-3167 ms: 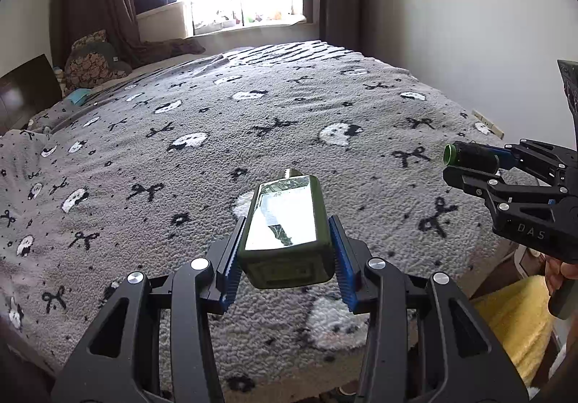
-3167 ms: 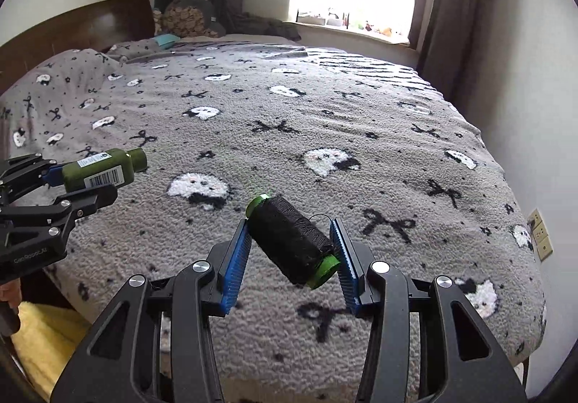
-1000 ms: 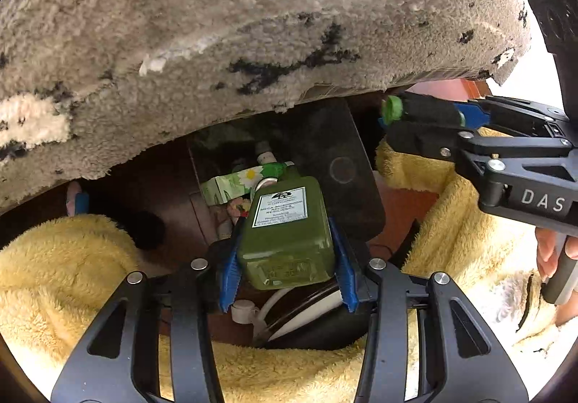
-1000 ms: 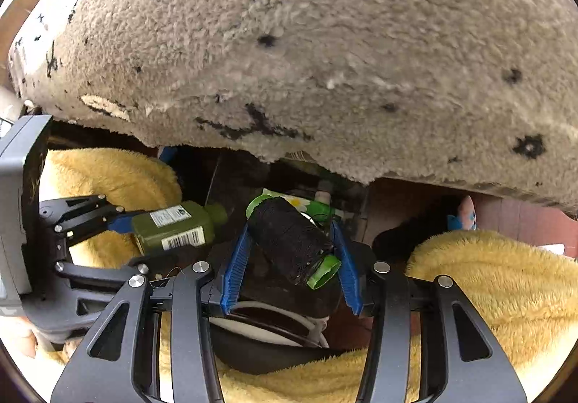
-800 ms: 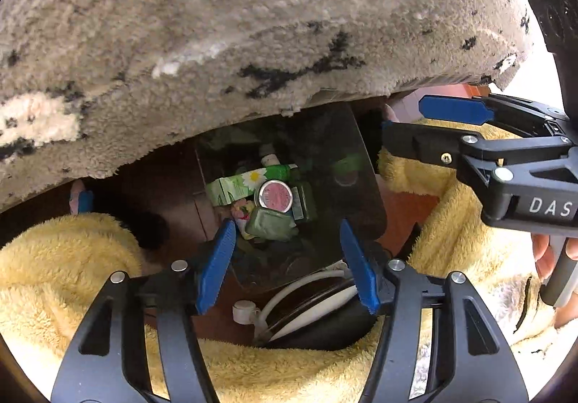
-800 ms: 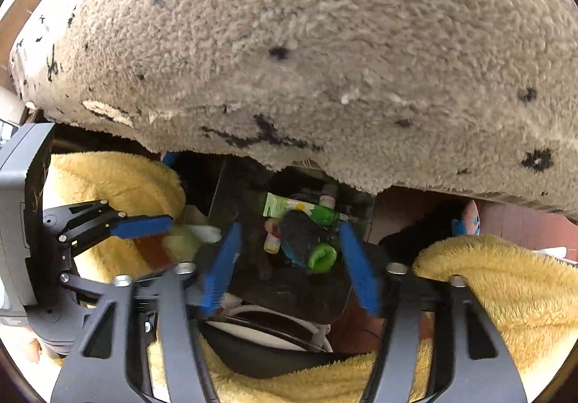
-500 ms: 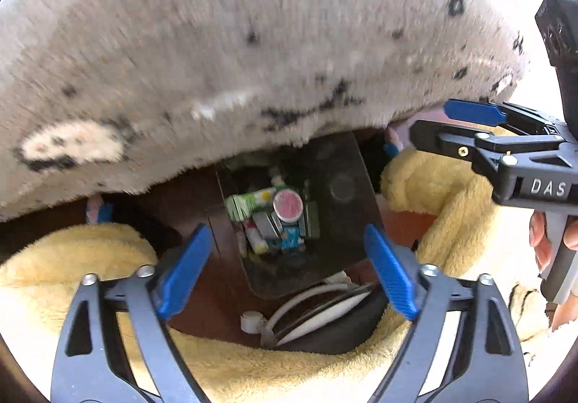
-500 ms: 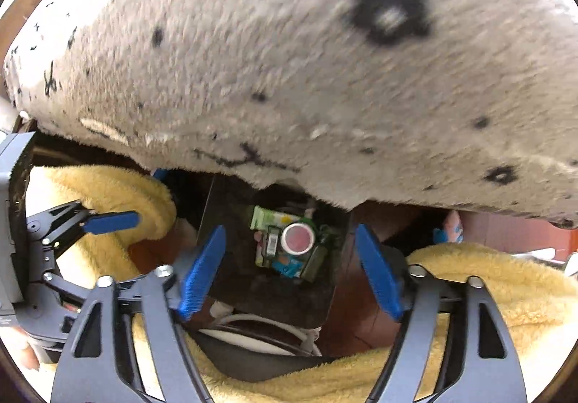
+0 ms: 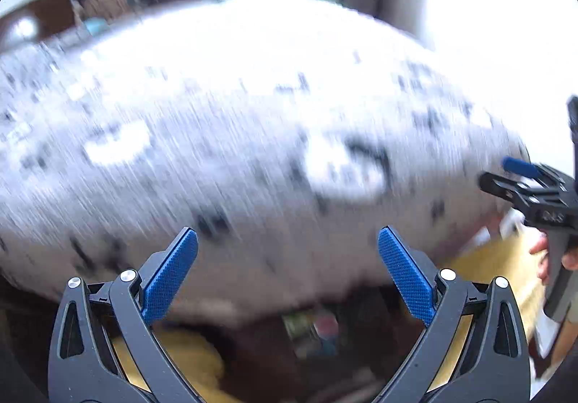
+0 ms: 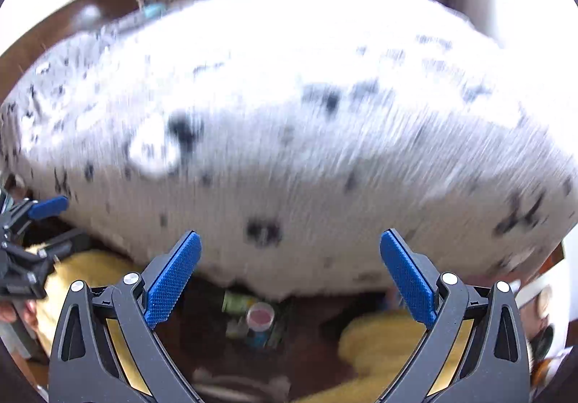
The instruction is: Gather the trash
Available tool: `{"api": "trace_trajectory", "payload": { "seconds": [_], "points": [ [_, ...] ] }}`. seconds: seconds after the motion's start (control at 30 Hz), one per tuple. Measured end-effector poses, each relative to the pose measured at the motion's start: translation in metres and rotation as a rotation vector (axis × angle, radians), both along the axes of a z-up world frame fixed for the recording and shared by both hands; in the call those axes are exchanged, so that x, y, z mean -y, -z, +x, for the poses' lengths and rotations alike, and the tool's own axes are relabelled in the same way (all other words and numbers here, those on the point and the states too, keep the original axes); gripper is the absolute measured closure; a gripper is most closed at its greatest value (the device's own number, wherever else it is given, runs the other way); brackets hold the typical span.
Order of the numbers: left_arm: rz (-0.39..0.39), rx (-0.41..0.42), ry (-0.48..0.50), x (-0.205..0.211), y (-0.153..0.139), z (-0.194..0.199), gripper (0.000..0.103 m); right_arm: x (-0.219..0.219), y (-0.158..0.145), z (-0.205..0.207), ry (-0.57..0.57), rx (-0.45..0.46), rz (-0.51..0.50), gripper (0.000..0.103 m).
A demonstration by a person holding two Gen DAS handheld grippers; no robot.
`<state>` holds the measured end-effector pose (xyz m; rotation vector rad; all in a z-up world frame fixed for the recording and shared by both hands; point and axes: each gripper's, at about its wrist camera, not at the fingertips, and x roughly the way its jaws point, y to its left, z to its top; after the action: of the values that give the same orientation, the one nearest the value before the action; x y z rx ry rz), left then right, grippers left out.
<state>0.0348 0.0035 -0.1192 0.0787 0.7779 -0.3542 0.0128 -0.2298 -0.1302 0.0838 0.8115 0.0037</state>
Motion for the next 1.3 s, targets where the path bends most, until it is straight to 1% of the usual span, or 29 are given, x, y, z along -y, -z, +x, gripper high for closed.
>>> {"api": "trace_trajectory", "payload": {
  "seconds": [0.03, 0.07, 0.1, 0.13, 0.17, 0.23, 0.3, 0.37, 0.47, 0.6, 0.67, 0.77, 0.97, 1.07, 1.3],
  "points": [
    [-0.005, 0.042, -0.012, -0.002, -0.011, 0.003, 0.008, 0.002, -0.007, 0.000, 0.007, 0.028, -0.008, 0.003],
    [-0.011, 0.086, -0.020, -0.002, -0.023, 0.006, 0.008, 0.005, -0.024, 0.000, 0.023, 0.100, -0.022, 0.003],
    [-0.013, 0.132, -0.028, -0.003, -0.035, 0.009, 0.008, 0.007, -0.029, -0.001, 0.029, 0.128, -0.026, 0.003],
    [-0.014, 0.174, -0.036, -0.002, -0.044, 0.010, 0.008, 0.009, -0.042, -0.001, 0.042, 0.191, -0.036, 0.003],
    [-0.016, 0.213, -0.040, -0.003, -0.055, 0.012, 0.008, 0.011, -0.048, -0.001, 0.049, 0.218, -0.044, 0.003],
    [-0.030, 0.272, -0.047, -0.003, -0.074, 0.018, 0.008, 0.018, -0.070, 0.003, 0.065, 0.302, -0.078, 0.003],
    [-0.046, 0.316, -0.064, -0.005, -0.090, 0.021, 0.008, 0.022, -0.086, 0.009, 0.077, 0.336, -0.080, 0.003],
    [-0.072, 0.359, -0.069, -0.008, -0.107, 0.025, 0.008, 0.029, -0.101, 0.014, 0.090, 0.361, -0.047, 0.003],
    [-0.085, 0.429, -0.077, -0.008, -0.126, 0.033, 0.008, 0.041, -0.121, 0.020, 0.117, 0.410, -0.004, 0.003],
    [-0.121, 0.448, -0.086, -0.014, -0.142, 0.040, 0.008, 0.046, -0.138, 0.022, 0.144, 0.445, 0.010, 0.003],
    [-0.126, 0.460, -0.099, -0.016, -0.145, 0.040, 0.008, 0.049, -0.146, 0.022, 0.153, 0.459, 0.022, 0.003],
    [-0.136, 0.478, -0.104, -0.018, -0.151, 0.039, 0.008, 0.047, -0.148, 0.026, 0.153, 0.477, 0.036, 0.003],
    [-0.125, 0.502, -0.102, -0.016, -0.157, 0.035, 0.008, 0.046, -0.163, 0.023, 0.152, 0.511, 0.016, 0.003],
    [-0.119, 0.505, -0.100, -0.015, -0.157, 0.034, 0.008, 0.042, -0.164, 0.019, 0.154, 0.530, 0.005, 0.003],
    [-0.118, 0.505, -0.100, -0.015, -0.157, 0.033, 0.008, 0.039, -0.171, 0.018, 0.141, 0.535, -0.010, 0.003]
  ]
}}
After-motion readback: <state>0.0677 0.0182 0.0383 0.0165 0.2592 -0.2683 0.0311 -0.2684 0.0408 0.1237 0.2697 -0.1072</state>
